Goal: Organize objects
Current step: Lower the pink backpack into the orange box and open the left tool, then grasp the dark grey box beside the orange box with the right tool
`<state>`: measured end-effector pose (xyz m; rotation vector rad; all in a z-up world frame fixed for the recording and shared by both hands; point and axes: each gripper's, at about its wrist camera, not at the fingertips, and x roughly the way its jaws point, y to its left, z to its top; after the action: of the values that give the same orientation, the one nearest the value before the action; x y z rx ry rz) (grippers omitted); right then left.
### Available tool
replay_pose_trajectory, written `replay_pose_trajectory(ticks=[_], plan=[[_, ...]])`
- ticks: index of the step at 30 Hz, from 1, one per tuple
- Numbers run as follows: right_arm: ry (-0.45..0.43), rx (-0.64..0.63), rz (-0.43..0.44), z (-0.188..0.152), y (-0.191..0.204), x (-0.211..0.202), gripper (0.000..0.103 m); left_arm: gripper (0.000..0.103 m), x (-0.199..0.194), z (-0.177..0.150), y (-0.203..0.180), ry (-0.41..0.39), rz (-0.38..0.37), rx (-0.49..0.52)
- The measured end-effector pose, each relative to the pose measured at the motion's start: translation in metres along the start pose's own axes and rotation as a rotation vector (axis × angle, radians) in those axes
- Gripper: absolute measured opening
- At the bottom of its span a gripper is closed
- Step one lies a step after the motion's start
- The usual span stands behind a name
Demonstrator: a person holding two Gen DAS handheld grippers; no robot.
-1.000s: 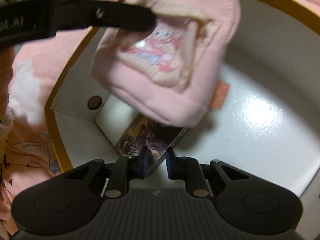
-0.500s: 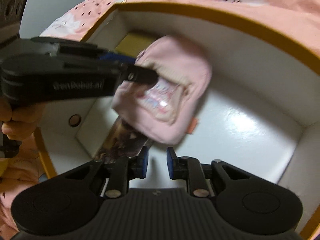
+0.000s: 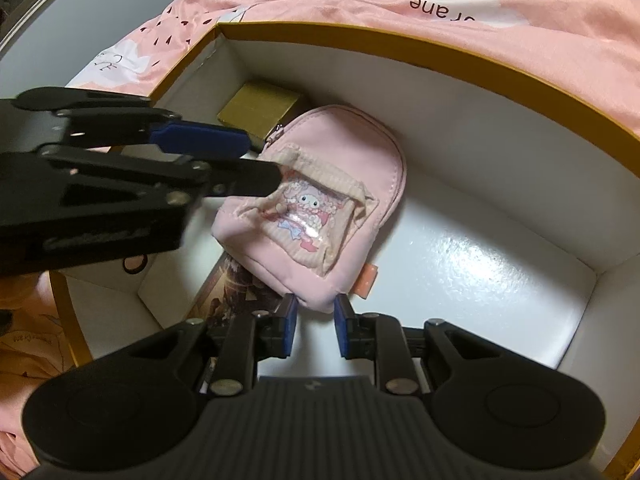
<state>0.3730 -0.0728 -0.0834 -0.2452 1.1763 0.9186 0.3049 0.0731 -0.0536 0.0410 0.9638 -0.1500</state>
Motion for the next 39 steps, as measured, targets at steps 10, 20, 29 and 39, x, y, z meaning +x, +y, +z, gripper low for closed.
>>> replay_pose_trajectory(ticks=[10, 20, 29, 39], plan=[[0.001, -0.002, -0.032, 0.003, 0.009, 0.010, 0.027, 0.019, 0.017, -0.007, 0.004, 0.039, 0.040, -0.027], [-0.195, 0.014, -0.086, -0.037, 0.036, -0.073, 0.028, 0.019, -0.084, -0.042, -0.007, -0.162, -0.085, -0.088], [-0.335, 0.103, -0.111, -0.104, 0.086, -0.115, 0.036, 0.030, -0.121, -0.096, -0.028, -0.139, -0.133, -0.126], [-0.228, 0.220, -0.099, -0.160, 0.100, -0.082, 0.036, 0.051, -0.099, -0.144, -0.050, 0.065, -0.239, 0.016]])
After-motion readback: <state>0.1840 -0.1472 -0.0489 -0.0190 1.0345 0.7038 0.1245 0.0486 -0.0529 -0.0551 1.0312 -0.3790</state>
